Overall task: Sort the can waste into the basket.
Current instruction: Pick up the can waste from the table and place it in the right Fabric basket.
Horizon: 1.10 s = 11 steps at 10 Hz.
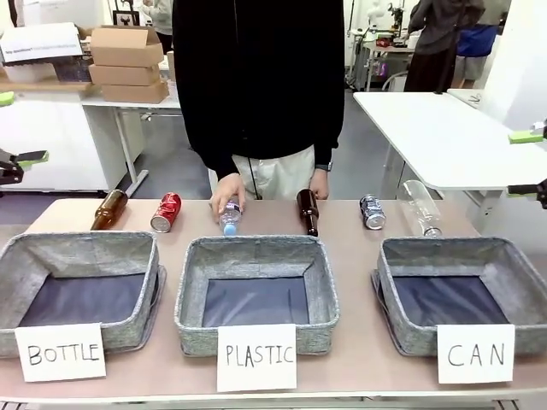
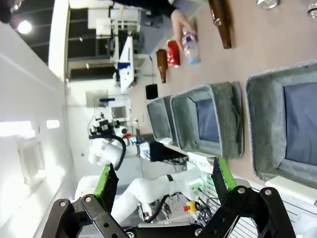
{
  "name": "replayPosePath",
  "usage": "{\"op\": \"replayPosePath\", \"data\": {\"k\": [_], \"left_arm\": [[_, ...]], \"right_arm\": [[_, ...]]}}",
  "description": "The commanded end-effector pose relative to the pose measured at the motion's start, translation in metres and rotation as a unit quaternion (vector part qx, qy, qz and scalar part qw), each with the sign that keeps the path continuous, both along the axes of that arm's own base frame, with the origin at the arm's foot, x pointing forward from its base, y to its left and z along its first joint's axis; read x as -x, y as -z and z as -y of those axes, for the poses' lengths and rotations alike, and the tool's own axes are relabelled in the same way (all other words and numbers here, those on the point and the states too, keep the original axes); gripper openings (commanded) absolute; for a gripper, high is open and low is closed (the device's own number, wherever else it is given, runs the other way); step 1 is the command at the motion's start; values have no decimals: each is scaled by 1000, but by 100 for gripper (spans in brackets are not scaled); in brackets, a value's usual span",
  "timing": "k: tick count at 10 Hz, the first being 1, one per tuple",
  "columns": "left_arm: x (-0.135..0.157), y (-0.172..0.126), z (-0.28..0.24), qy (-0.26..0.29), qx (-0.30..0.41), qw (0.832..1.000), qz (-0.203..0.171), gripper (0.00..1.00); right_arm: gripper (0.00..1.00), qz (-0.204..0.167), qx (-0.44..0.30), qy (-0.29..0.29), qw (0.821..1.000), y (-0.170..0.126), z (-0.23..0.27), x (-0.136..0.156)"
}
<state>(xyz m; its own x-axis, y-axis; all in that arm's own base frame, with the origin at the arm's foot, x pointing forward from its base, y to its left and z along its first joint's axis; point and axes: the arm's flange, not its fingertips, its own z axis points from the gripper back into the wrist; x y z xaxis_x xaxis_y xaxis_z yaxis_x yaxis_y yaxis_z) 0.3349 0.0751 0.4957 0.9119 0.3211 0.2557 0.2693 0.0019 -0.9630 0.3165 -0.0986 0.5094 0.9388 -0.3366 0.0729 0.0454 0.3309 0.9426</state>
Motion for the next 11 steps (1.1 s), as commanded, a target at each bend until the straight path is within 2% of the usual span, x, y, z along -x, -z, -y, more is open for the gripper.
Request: {"op": "replayPosePath", "data": {"k": [1, 4, 5, 6, 8, 9, 10, 11], "left_arm": [[4, -4, -3, 0, -13, 1000, 23, 100], [4, -4, -3, 0, -13, 1000, 23, 100], [4, -4, -3, 0, -13, 1000, 23, 100], [4, -4, -3, 0, -13, 1000, 23, 100], [4, -4, -3, 0, -13, 1000, 23, 100], [4, -4, -3, 0, -13, 1000, 23, 100], [4, -4, -3, 0, -13, 1000, 23, 100], [4, -4, -3, 0, -13, 1000, 23, 100]], "right_arm": [[100, 16, 8, -9, 1000, -2, 7, -1], [100, 16, 8, -9, 1000, -2, 7, -1], [100, 4, 8, -3, 1000, -2, 3, 2], [100, 46, 130, 19, 990, -9, -31, -27], [100, 99, 274, 0, 957, -18, -86, -86], [100, 106, 352, 3, 930, -13, -112, -114], [100, 125, 399, 13, 908, -5, -131, -134], [100, 102, 432, 20, 896, 7, -144, -152]]}}
